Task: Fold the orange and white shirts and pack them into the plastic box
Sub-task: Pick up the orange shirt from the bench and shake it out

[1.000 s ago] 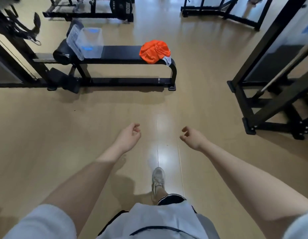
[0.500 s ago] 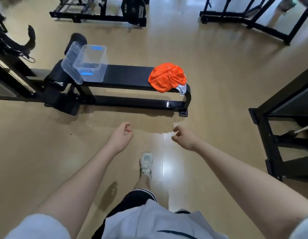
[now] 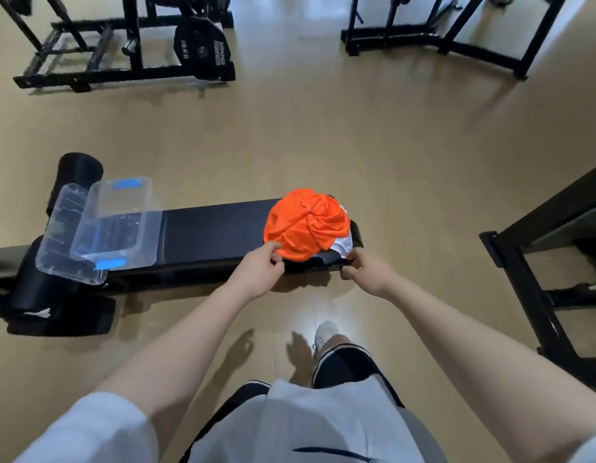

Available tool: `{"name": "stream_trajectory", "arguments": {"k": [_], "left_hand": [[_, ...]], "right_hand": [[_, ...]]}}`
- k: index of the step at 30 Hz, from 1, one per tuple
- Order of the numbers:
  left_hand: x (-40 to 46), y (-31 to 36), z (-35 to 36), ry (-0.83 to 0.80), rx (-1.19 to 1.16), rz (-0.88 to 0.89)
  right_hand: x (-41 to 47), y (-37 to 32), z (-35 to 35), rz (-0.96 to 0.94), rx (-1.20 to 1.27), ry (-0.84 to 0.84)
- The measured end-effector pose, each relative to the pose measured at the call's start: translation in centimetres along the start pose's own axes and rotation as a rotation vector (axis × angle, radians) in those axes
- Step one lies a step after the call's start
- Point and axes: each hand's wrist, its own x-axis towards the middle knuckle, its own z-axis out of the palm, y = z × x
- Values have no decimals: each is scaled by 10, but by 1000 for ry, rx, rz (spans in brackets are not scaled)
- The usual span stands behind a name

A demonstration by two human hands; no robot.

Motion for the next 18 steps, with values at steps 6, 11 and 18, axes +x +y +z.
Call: {"name": "stream_trajectory", "arguments": {"k": [6,11,18], "left_hand": [[132,22,-20,-13,-10,-21],[231,34,-38,-26,-98,-165],[321,21,-50,32,-156,-310]], "right_hand": [[133,-8,-56,15,-32,-33],[241,-29,-103,63,-91,-128],[347,-45,-124,57,-173,-234]]}}
